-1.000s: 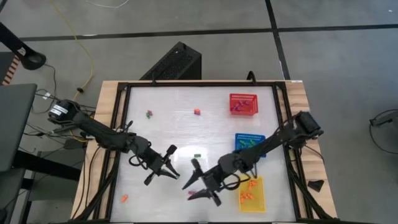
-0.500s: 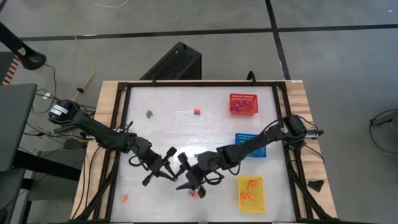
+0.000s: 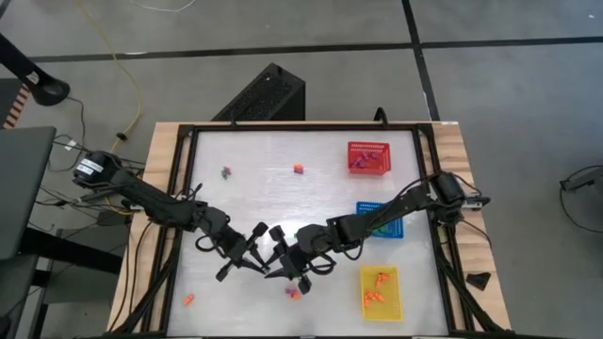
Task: Sort Halloween decoration
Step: Put the green skeleton toy into the blue basket
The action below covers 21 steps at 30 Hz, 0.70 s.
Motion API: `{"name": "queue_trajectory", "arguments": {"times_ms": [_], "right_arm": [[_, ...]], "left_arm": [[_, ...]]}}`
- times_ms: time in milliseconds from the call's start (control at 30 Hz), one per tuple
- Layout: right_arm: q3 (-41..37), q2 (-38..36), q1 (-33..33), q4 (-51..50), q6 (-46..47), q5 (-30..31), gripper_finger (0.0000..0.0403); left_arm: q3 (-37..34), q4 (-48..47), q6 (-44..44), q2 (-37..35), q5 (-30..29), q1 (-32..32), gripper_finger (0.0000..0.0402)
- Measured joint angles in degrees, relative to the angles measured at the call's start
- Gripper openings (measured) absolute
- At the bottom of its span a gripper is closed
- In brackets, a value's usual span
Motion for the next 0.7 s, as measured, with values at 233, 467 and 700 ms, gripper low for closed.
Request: {"name": "queue_trajectory", "arguments": {"times_ms": [233, 467, 700], "right_arm": [[0.01, -0.08, 0.18, -0.8, -1.74, 0.0, 0.0106], [0.04, -0.14, 1.18, -1.92, -6.82, 1.04, 0.0103], [0.02, -0.16, 1.62, -2.83, -7.31, 5.07, 0.0102]], "left_arm": [[-0.02, 1.08, -0.5, -0.3, 0.02, 0.0, 0.0018], [-0.04, 2.83, -3.79, -0.33, 0.11, -0.04, 0.0018], [-0.04, 2.88, -5.53, -0.39, -0.93, -0.04, 0.0018]]}}
